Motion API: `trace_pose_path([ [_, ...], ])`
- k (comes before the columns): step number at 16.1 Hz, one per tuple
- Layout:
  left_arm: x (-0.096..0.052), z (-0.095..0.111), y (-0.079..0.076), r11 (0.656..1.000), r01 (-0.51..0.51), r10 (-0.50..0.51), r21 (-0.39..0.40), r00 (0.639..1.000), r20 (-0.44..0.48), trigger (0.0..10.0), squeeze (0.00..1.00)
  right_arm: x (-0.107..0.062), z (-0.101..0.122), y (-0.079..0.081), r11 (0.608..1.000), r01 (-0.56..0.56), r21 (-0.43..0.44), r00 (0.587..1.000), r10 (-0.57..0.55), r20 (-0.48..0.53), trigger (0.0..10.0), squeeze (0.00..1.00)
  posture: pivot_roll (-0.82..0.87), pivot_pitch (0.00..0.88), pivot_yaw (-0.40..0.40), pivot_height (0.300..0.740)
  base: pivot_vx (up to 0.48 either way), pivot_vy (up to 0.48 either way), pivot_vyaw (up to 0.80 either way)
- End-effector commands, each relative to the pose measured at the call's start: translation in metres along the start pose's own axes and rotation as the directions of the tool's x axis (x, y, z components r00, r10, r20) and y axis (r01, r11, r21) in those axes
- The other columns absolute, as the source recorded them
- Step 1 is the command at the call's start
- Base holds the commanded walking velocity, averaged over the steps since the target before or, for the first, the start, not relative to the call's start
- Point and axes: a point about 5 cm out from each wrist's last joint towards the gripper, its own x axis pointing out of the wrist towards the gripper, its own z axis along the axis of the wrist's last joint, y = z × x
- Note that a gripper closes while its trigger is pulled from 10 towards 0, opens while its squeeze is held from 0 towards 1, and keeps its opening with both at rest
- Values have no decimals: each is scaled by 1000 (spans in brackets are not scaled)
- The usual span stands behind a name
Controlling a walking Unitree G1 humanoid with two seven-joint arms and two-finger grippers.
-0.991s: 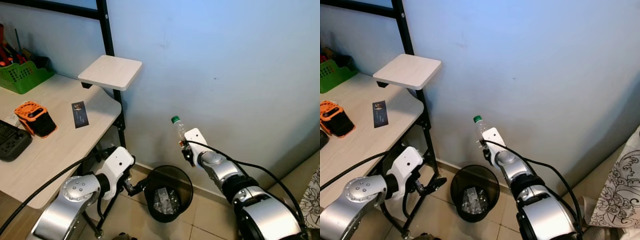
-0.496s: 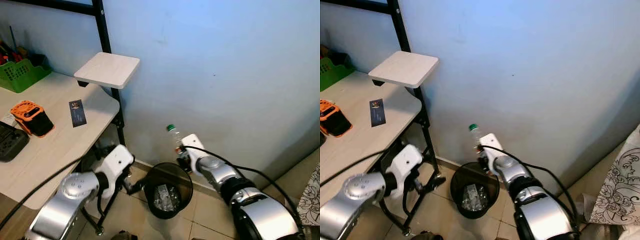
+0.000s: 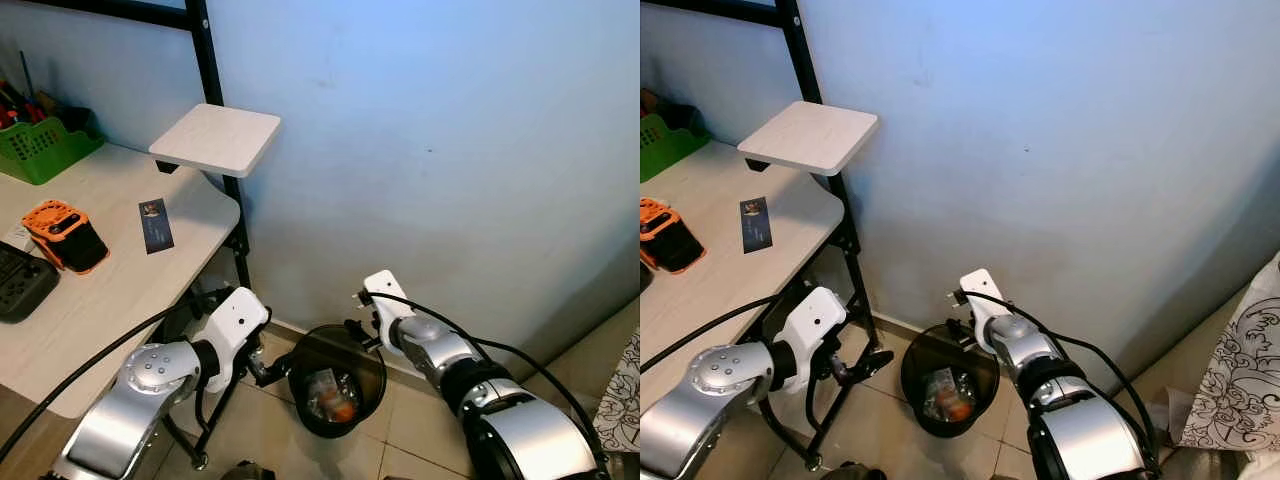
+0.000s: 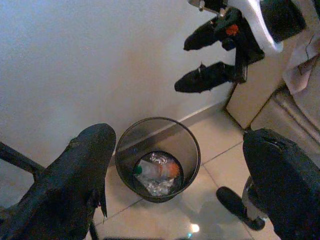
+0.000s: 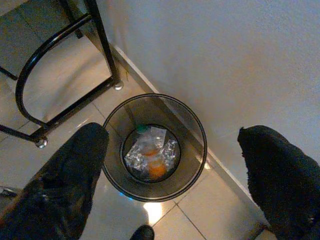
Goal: Clean up the room
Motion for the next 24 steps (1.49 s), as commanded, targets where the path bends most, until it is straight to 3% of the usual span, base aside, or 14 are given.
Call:
trace_pose_path([
  [1,0,-1,2,1000,-17,17,-10,1000,0,10000,0,-1,-1,-2,1000,4,26,1000,-4,20,10000,1000,-35,39,-5,740,0,0,0],
  [3,4,8,11,974,-206,213,-89,974,73,10000,0,-12,8,-20,990,35,135,980,-60,187,10000,1000,-32,6,-7,740,0,0,0],
  [5,5,13,15,951,-291,302,-108,948,98,10000,0,-27,11,-30,979,69,193,949,-124,289,10000,1000,-36,0,-4,740,0,0,0],
  [6,5,15,17,929,-351,364,-115,925,111,10000,0,-43,11,-34,968,91,235,918,-173,358,10000,1000,-46,0,5,740,0,0,-769],
  [8,2,20,23,848,-465,506,-254,853,127,10000,0,-81,3,-39,931,182,315,840,-314,443,10000,1000,-71,0,25,740,0,0,-788],
  [12,0,20,16,820,-532,564,-210,815,133,10000,0,-114,-3,-37,876,249,413,758,-442,479,10000,1000,-76,0,8,740,0,0,-794],
  [13,-2,20,15,802,-558,589,-214,798,127,10000,0,-119,-4,-35,868,262,422,758,-456,467,10000,1000,-75,0,-1,740,0,0,-800],
  [16,-6,12,11,790,-561,597,-248,795,105,10000,0,-124,2,-32,880,260,397,758,-440,480,10000,1000,-49,0,-40,740,0,0,-800],
  [20,-5,9,7,797,-546,584,-260,806,97,10000,0,-126,3,-31,889,261,376,780,-423,461,10000,1000,-42,0,-59,740,0,0,-800],
  [22,-3,9,8,804,-556,584,-212,806,98,10000,0,-124,4,-30,893,253,373,784,-415,462,10000,1000,-36,0,-66,740,0,0,-800],
  [24,-2,14,13,801,-560,590,-213,798,122,10000,0,-123,8,-30,902,255,350,785,-404,469,10000,1000,-53,0,-55,740,0,0,-800],
])
